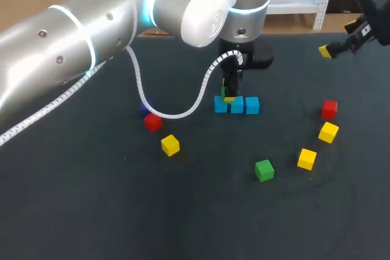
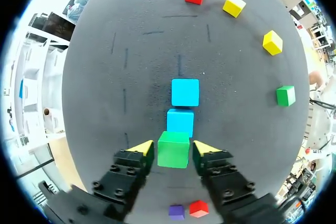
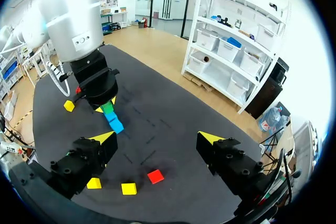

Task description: Place the blue cubes, place green cubes on the blue cubes, place the yellow cubes on the green cubes, then place the red cubes on the yellow cubes, and place purple cube on the red cubes.

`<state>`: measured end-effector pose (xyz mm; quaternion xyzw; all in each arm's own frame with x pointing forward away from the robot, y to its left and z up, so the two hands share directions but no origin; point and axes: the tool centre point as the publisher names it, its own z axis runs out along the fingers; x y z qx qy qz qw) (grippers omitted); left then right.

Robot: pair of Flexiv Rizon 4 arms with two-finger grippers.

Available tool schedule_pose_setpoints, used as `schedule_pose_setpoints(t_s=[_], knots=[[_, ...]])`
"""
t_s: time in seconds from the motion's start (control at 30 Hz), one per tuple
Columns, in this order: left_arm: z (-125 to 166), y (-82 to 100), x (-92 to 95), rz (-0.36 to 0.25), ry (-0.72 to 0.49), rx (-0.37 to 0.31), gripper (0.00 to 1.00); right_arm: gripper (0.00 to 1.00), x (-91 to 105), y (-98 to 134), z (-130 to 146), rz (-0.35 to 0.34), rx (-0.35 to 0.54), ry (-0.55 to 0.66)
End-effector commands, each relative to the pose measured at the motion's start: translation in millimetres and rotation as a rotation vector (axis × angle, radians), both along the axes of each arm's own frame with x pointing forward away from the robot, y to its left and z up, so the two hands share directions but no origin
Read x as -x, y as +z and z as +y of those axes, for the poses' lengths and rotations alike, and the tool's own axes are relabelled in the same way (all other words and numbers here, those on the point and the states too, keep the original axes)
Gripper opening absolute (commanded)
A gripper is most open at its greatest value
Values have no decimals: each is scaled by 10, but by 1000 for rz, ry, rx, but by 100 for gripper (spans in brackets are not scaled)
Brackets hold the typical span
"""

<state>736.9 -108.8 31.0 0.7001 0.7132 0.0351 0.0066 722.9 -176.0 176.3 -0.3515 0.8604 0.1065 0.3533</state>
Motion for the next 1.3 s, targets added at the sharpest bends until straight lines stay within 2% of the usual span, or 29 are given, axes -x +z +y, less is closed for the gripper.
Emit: schedule_pose_setpoints(t_s=[0.03, 0.3, 0.63, 0.77, 1.03, 1.3], knots=[[8, 30, -31, 15, -3, 3, 100, 100, -3, 3, -2, 1, 0, 1], [107, 187, -36, 32, 63, 54, 100, 100, -3, 3, -2, 1, 0, 1], [387, 443, -61, -6, 169, 139, 100, 100, -3, 3, -2, 1, 0, 1], [540, 563, -12, -51, 209, 198, 100, 100, -3, 3, -2, 1, 0, 1], [879, 787, 151, -82, 315, 327, 100, 100, -3, 3, -2, 1, 0, 1], [1225, 992, 194, -152, 434, 448, 100, 100, -3, 3, -2, 1, 0, 1]])
